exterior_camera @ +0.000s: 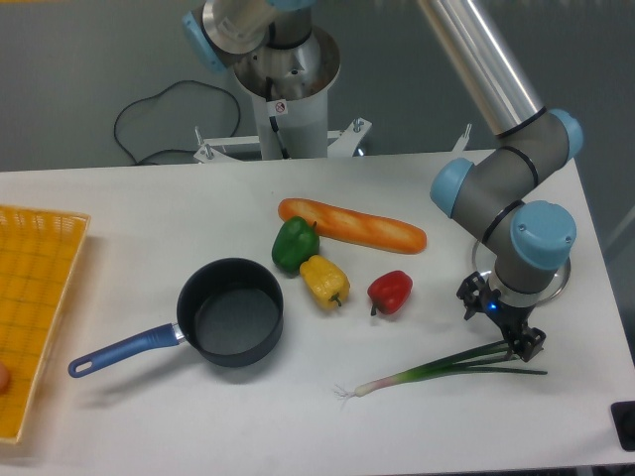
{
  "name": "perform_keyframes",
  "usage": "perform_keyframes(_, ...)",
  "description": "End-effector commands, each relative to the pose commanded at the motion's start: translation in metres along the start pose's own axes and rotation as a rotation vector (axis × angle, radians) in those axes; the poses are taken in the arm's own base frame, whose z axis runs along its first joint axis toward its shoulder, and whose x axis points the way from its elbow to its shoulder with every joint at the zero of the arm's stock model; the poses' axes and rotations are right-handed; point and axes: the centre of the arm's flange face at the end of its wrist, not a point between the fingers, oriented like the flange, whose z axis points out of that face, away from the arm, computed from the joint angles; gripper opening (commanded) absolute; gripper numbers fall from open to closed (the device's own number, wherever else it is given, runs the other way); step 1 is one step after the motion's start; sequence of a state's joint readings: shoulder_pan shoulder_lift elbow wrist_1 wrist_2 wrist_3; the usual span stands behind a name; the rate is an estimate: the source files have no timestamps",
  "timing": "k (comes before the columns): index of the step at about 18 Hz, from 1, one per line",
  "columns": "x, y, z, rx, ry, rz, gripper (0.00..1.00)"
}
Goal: Pick up the green onion
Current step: 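Close the gripper on the green onion leaves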
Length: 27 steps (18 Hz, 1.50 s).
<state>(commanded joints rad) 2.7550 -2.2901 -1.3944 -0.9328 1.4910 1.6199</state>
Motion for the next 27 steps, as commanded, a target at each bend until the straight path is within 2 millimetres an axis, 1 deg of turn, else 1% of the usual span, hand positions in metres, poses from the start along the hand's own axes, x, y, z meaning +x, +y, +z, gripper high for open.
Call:
perform_keyframes(3,0.0,-0.001,0.005,0.0,-0.001,0.002,0.92)
perform_keyframes(5,0.0,-0.001,0.006,0.0,0.002,0.001,0.89)
perform_keyframes(8,0.002,-0.001,0.009,0.001,0.009,0.001,0.78)
perform_keyframes(10,0.004,-0.002,0.01,0.001,0.012,0.001,0.74)
perform_keyframes(11,0.004,-0.001,0.011,0.001,0.012,-0.001,0.7)
perform_keyframes(14,0.005,-0.001,0.013,0.0,0.017,-0.006,0.55)
perform_keyframes(17,0.005,-0.001,0.011,-0.001,0.016,-0.01,0.41)
perform_keyframes(19,0.006,-0.003,0.009,-0.001,0.014,-0.012,0.28)
perform_keyframes(21,0.006,-0.003,0.005,-0.001,0.01,-0.013,0.18)
perform_keyframes(24,0.009,-0.002,0.004,-0.001,0.014,-0.019,0.1)
perform_keyframes(27,0.009,-0.002,0.002,-0.001,0.011,-0.048,0.09)
